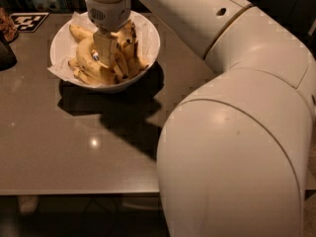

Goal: Pick banana from white bowl

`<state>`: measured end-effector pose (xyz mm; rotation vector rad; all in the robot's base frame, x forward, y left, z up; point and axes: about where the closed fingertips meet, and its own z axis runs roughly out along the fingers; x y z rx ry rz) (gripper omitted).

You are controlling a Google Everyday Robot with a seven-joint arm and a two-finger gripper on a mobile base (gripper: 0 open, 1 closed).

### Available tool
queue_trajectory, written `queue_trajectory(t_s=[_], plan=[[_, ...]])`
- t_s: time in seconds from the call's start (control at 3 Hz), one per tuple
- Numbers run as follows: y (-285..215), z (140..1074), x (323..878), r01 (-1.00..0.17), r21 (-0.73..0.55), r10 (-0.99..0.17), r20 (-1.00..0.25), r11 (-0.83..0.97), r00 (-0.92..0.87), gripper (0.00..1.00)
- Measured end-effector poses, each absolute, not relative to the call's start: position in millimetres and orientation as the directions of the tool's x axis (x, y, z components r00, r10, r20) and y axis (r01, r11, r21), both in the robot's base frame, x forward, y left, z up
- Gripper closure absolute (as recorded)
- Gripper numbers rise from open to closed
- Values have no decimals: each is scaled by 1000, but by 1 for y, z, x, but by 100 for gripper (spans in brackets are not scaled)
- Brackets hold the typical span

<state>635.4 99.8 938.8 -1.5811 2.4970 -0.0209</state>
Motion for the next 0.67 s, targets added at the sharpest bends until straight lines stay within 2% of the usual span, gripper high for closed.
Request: queue_trajectory(t_s=[0.67], plan=[[100,939,635,-895,-111,-897,-149,432,-415,100]])
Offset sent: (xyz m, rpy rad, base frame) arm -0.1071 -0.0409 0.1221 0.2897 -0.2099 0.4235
